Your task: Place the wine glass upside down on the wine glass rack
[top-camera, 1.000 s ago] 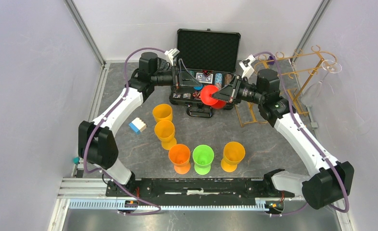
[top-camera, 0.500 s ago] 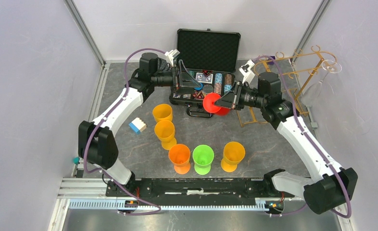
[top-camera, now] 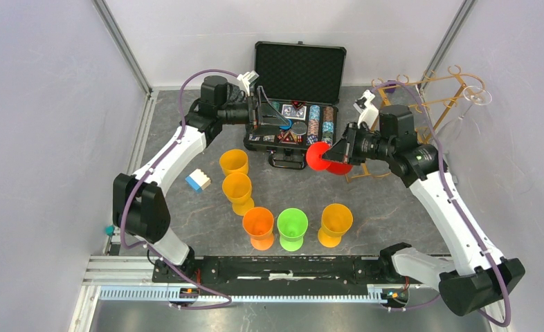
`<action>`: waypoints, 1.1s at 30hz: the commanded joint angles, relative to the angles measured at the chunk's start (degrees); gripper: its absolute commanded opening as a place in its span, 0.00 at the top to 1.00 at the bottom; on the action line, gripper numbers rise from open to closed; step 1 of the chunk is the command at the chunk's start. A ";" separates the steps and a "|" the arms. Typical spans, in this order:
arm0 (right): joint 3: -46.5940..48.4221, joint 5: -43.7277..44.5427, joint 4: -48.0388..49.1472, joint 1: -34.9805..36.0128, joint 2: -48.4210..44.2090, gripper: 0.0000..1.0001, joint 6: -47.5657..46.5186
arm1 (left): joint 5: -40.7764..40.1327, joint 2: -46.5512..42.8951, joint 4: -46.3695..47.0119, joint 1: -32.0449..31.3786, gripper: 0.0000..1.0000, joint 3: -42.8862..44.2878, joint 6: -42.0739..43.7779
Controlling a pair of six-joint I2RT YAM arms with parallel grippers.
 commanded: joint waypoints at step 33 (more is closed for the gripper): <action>25.88 20.77 -34.07 -17.37 4.10 1.00 -15.18 | -0.65 0.06 2.61 0.19 0.00 -1.46 1.48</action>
